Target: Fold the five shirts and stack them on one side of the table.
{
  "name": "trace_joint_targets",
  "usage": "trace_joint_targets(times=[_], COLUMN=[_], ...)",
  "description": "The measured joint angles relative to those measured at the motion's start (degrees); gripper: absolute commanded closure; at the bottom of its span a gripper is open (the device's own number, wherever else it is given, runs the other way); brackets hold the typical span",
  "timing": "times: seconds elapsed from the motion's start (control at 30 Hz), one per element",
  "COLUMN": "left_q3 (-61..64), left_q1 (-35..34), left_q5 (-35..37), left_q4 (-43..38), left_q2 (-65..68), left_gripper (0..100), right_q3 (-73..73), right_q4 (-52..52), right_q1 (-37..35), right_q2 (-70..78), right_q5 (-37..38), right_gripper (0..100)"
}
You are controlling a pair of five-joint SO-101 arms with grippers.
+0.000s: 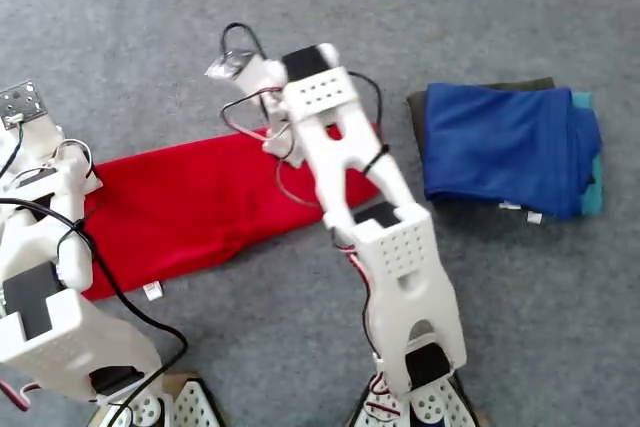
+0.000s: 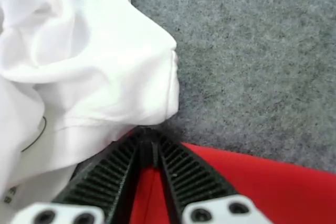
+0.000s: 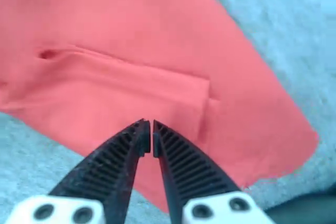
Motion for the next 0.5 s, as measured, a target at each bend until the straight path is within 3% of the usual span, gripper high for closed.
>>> trace_joint_targets(times=[0.3,0.5], left_q3=[0.0,0.0], left_q1=[-0.1,-0.1], left_q5=[0.0,0.0], left_q4=[0.0,0.0], left_q2=[0.0,0.0], left_gripper=[97,97], right_q3=[-1.0,-7.6], right_q4=[-4.5,-0.7], right_q1=[5.8,6.2], right_q2=[10.8,11.2], right_q5=[0.0,0.0], right_gripper=[97.7,97.7])
